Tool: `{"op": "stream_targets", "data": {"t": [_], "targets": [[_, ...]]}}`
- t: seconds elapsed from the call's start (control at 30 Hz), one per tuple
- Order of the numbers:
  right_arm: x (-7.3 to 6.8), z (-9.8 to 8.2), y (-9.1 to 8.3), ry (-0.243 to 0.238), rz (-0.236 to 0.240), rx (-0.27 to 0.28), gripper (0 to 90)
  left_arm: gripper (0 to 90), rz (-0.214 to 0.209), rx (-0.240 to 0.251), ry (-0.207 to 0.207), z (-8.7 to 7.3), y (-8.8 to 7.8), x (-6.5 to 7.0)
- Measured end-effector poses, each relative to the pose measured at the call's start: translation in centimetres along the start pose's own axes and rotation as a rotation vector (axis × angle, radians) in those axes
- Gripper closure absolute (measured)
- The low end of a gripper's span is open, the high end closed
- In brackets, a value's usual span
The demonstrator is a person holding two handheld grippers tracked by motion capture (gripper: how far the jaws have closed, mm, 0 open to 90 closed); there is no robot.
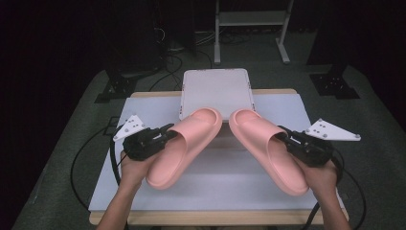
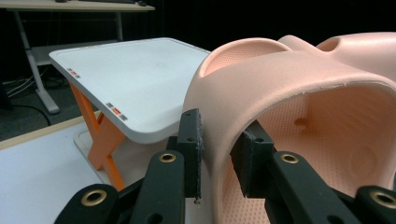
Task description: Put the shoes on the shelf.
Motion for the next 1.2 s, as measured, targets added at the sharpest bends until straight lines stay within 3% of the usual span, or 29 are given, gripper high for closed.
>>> {"op": "stream_targets", "data": {"t": [1.2], "targets": [[2.4,2.8,3.9,0.008,-0.066,-0.004,79.8,73.9,0.019,-0.027,0.009,3.6,4.9,-2.6]]}}
Point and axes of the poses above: each handheld gripper's, and its own axes: y roughly forward along the jaws, z roughly out of its top, x roughly to its right, the point moved 3 cm from there along y, roughly forward along the jaws, and after that the axes turned 5 degrees about x, right-handed, at the moved point
